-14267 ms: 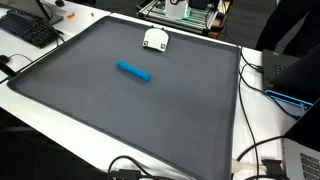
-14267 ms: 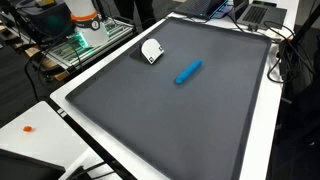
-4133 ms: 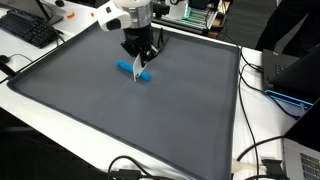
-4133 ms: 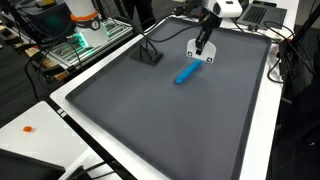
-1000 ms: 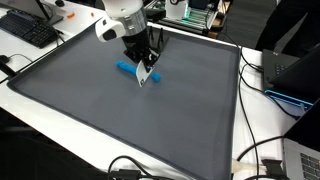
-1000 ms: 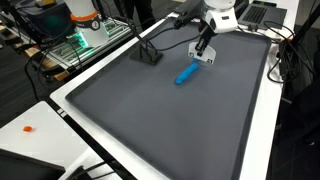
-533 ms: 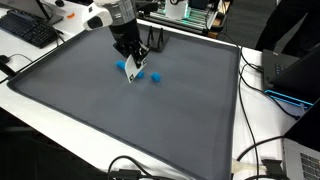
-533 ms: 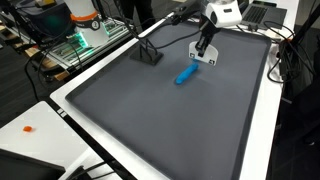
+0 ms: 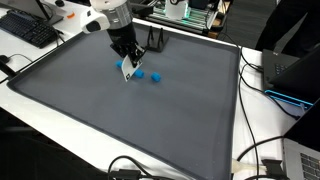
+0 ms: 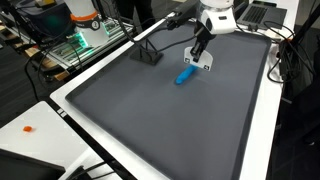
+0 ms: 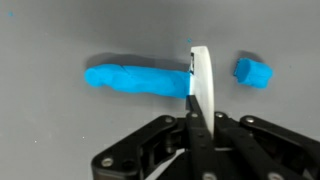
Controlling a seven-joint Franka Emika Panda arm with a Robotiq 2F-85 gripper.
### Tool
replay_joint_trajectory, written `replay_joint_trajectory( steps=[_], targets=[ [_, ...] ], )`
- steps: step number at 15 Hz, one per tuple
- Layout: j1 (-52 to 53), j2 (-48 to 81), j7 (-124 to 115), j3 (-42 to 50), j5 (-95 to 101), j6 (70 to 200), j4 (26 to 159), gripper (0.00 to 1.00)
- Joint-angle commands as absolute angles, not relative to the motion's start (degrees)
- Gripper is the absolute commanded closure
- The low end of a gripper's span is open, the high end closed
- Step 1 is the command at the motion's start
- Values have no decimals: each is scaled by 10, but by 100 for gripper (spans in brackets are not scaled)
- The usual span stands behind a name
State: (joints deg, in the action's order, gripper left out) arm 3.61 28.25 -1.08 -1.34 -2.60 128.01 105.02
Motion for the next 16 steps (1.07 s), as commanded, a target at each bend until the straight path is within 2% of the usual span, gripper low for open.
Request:
replay_joint_trajectory(
  steps=[1, 16],
  targets=[
    [37, 285, -17, -11, -9, 1275, 1061, 99],
    [44, 312, -19, -15, 10, 1300, 1078, 99]
  ],
)
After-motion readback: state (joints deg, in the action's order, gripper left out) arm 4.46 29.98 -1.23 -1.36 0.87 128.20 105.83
